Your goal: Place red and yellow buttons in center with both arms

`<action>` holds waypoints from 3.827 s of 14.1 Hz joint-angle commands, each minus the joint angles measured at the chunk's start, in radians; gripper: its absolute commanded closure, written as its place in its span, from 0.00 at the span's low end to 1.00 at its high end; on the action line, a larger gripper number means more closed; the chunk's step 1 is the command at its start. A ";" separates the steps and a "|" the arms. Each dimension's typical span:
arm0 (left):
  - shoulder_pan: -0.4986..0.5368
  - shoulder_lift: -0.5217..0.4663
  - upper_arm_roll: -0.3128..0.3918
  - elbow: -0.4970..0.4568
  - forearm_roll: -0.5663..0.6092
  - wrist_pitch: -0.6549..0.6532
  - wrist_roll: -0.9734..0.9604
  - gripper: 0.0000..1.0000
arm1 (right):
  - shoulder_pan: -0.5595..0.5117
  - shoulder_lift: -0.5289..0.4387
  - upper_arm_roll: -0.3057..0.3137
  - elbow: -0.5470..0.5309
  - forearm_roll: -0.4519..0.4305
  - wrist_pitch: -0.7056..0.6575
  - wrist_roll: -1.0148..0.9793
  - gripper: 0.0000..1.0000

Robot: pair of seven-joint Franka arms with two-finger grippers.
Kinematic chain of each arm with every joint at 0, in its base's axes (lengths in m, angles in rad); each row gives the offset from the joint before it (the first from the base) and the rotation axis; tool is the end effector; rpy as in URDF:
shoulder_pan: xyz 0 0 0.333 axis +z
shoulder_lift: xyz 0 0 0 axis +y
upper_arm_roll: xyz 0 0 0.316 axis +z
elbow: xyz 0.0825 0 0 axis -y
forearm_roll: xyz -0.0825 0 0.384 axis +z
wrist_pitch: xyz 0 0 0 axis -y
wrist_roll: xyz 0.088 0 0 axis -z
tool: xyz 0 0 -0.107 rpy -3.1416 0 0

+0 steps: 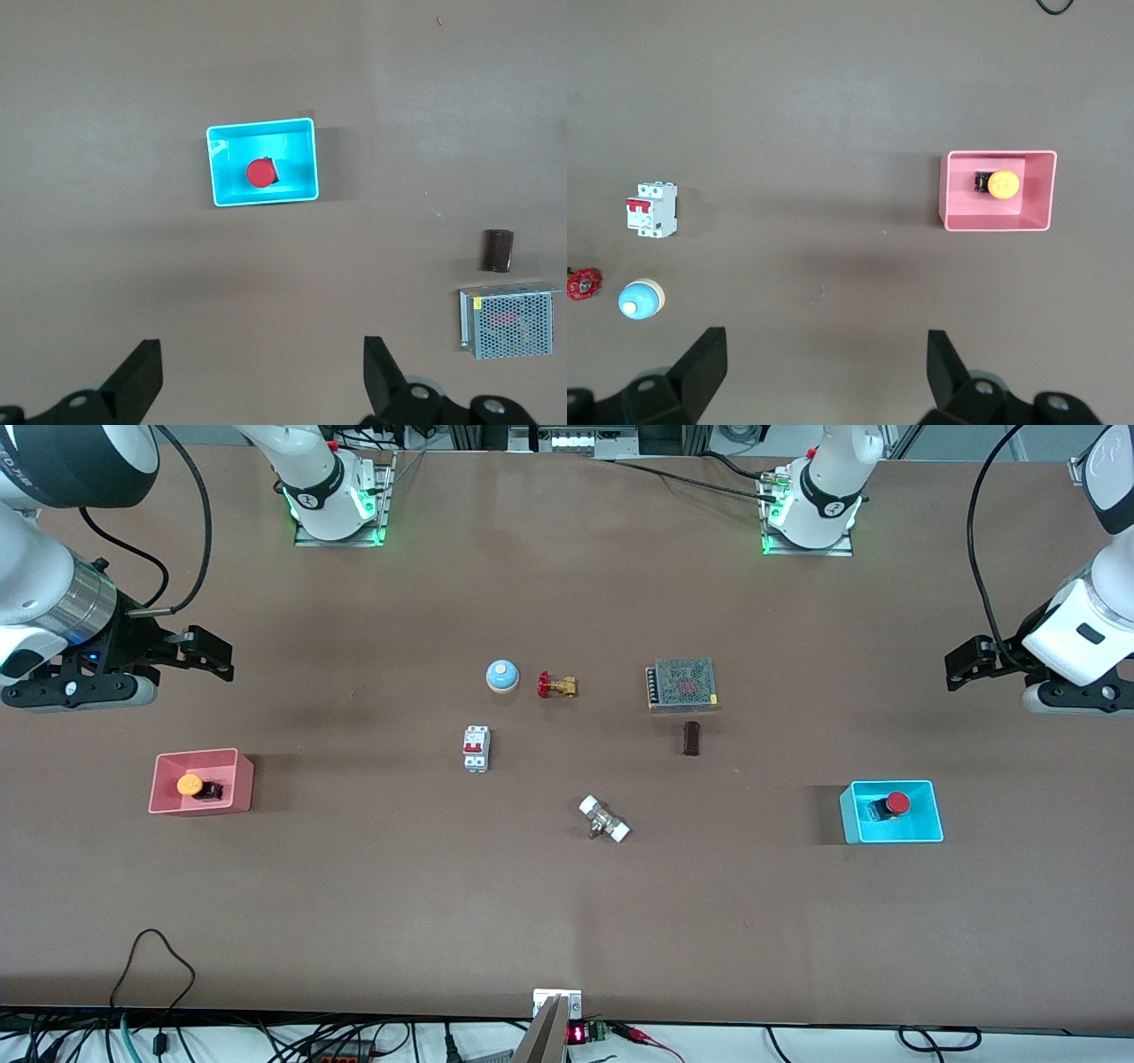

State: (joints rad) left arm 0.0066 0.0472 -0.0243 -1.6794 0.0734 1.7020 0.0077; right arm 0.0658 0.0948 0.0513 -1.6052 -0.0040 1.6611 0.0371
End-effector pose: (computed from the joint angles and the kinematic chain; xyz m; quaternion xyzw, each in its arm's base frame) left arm 0.5749 -0.0030 0.5578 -0.9991 0.0179 0.0121 0.0358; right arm 0.5834 0.0670 0.5618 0.9990 0.0401 -0.0194 0.0011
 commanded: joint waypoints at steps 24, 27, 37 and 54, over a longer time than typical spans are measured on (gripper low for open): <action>0.030 0.375 0.004 0.213 0.003 0.062 0.028 0.00 | -0.227 0.144 0.002 -0.332 -0.099 0.584 -0.305 0.00; 0.050 0.411 0.004 0.121 0.003 0.204 0.031 0.00 | -0.293 0.222 0.002 -0.332 -0.087 0.707 -0.403 0.00; 0.104 0.477 0.004 -0.207 0.003 0.823 0.077 0.00 | -0.330 0.359 0.015 -0.325 0.002 0.810 -0.508 0.00; 0.098 0.465 -0.006 -0.195 0.003 0.814 0.072 0.80 | -0.345 0.430 0.015 -0.315 0.001 0.911 -0.554 0.11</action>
State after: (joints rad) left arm 0.1034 0.5647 -0.0228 -1.8824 0.0738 2.5693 0.0641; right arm -0.2654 0.5136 0.0551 -1.9353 -0.0227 2.5648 -0.4818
